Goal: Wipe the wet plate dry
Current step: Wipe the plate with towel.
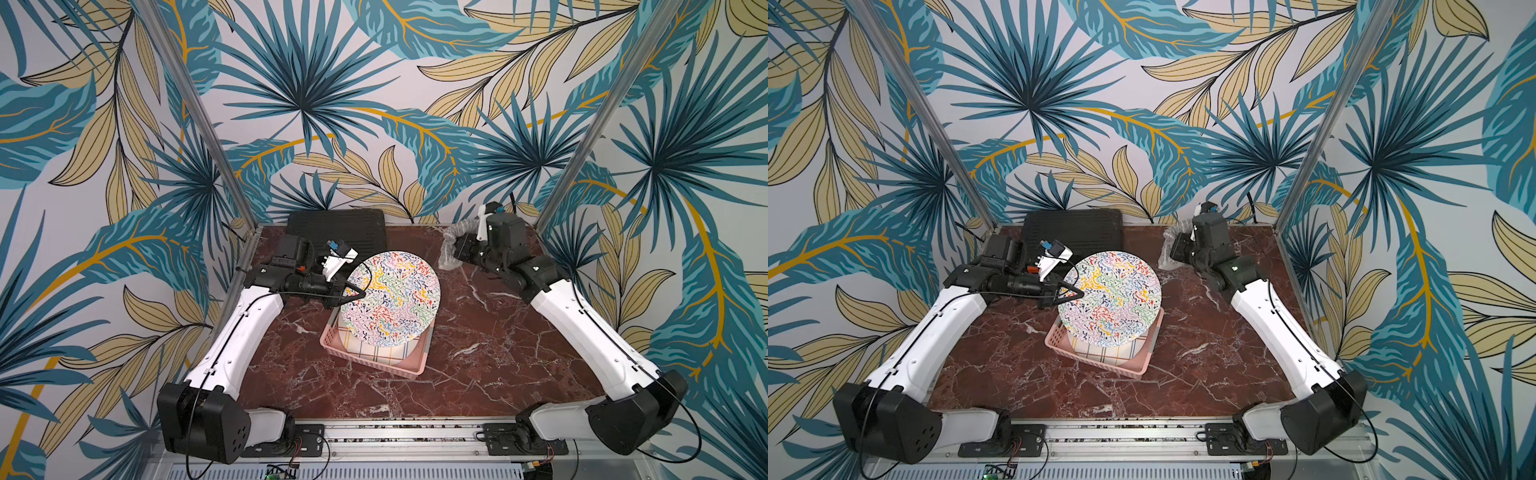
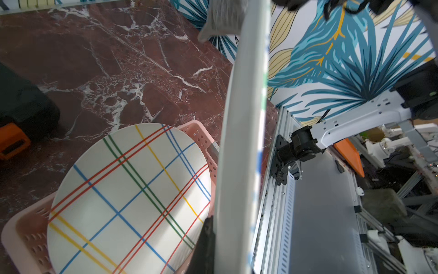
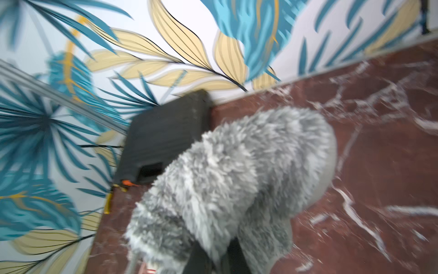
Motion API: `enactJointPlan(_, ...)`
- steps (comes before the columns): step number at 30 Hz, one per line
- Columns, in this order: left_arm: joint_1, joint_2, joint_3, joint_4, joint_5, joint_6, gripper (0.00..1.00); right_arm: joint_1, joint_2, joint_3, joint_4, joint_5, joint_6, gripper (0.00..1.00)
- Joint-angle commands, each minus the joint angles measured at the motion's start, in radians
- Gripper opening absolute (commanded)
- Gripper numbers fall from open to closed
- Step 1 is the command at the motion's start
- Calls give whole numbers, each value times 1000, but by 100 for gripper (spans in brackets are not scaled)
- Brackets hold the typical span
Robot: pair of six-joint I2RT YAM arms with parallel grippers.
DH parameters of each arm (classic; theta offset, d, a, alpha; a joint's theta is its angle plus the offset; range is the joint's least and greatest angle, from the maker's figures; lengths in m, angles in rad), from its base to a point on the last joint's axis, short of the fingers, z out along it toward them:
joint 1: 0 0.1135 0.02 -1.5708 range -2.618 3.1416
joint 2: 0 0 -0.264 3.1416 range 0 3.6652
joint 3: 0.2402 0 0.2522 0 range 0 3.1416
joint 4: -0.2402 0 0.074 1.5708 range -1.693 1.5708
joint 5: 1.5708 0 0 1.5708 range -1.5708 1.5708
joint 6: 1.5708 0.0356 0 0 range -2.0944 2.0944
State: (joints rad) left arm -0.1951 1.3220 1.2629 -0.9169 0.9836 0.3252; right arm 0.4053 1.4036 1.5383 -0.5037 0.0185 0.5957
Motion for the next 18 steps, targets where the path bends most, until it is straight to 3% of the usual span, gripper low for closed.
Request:
enactJointPlan(1, -43, -25, 67, -47, -33, 123, 0, 3, 107, 135, -93, -234, 49, 0)
enactJointPlan(10, -149, 30, 174, -122, -80, 231, 0, 92, 407, 463, -179, -536, 157, 0)
enactJointPlan(18, -172, 87, 212, -76, -156, 215, 0, 174, 533, 568, -249, -783, 194, 0)
